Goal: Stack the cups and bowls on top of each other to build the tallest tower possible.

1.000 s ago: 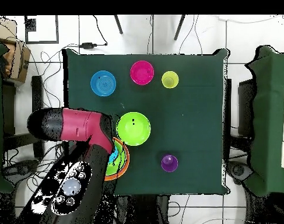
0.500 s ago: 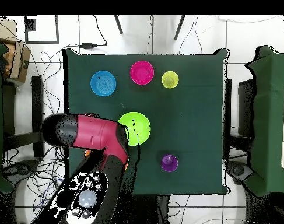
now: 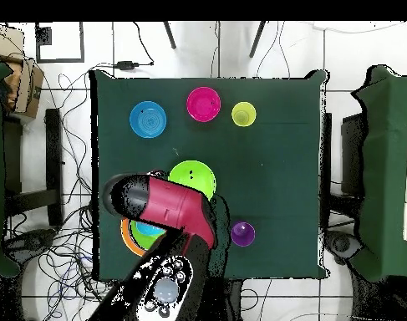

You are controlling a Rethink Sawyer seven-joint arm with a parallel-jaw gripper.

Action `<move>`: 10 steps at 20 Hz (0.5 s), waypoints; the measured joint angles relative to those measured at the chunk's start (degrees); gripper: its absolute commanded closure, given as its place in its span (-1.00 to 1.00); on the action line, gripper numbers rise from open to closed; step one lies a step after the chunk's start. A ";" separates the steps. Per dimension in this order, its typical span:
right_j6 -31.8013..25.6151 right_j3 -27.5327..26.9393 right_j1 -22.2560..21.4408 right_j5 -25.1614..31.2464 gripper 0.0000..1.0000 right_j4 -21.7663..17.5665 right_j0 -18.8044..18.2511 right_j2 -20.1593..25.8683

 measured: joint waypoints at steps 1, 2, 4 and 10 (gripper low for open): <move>0.00 0.65 0.01 -0.70 -1.00 -0.01 -0.35 0.02; 0.00 0.95 0.00 -1.01 -1.00 0.00 -0.49 0.03; 0.00 1.96 -0.01 -2.18 -1.00 0.00 -0.81 0.03; 0.00 3.23 -0.09 -2.67 -1.00 0.01 -0.82 0.31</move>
